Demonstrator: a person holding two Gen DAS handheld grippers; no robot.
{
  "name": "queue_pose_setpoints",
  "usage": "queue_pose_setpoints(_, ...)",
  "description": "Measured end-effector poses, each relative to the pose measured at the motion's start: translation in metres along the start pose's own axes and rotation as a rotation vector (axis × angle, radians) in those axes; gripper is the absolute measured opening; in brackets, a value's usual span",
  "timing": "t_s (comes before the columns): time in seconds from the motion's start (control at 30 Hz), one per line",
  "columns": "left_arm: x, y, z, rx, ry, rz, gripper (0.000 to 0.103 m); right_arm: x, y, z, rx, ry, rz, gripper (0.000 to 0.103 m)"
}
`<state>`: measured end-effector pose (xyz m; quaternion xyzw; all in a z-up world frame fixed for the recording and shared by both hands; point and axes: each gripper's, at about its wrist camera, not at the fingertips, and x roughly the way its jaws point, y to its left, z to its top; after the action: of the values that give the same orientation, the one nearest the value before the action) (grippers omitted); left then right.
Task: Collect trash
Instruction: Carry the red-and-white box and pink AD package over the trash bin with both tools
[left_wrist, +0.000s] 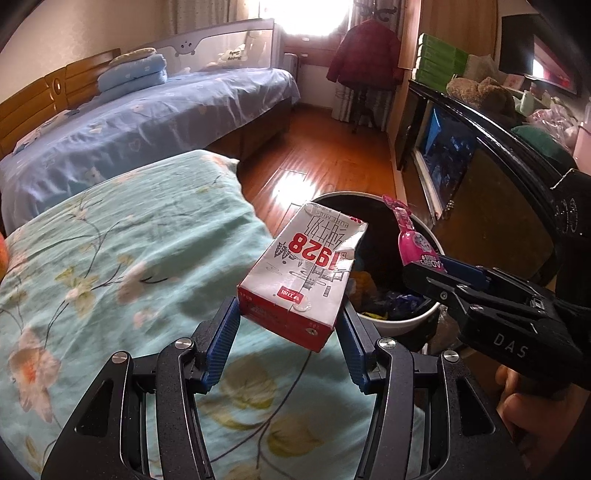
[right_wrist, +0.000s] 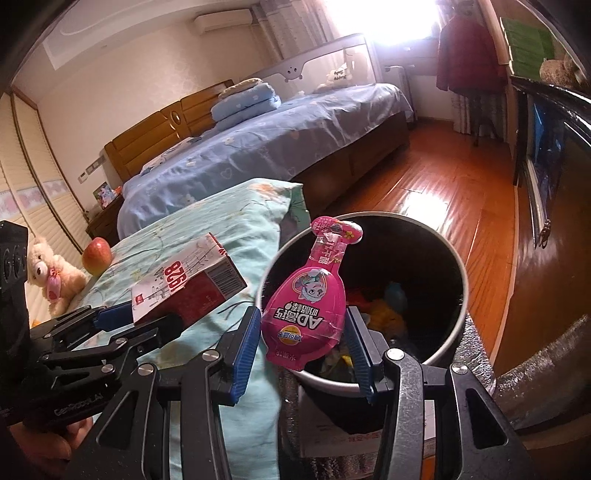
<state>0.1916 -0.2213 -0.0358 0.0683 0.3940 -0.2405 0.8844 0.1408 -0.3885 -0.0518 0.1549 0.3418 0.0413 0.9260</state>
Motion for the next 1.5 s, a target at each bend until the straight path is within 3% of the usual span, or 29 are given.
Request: queue_pose_setpoints(1.5,0.046,-0.024,0.031,0.033,0.051,-0.029,0.052,0.027,-0.047,0.019,0.027,0.034,-0.060,0.047)
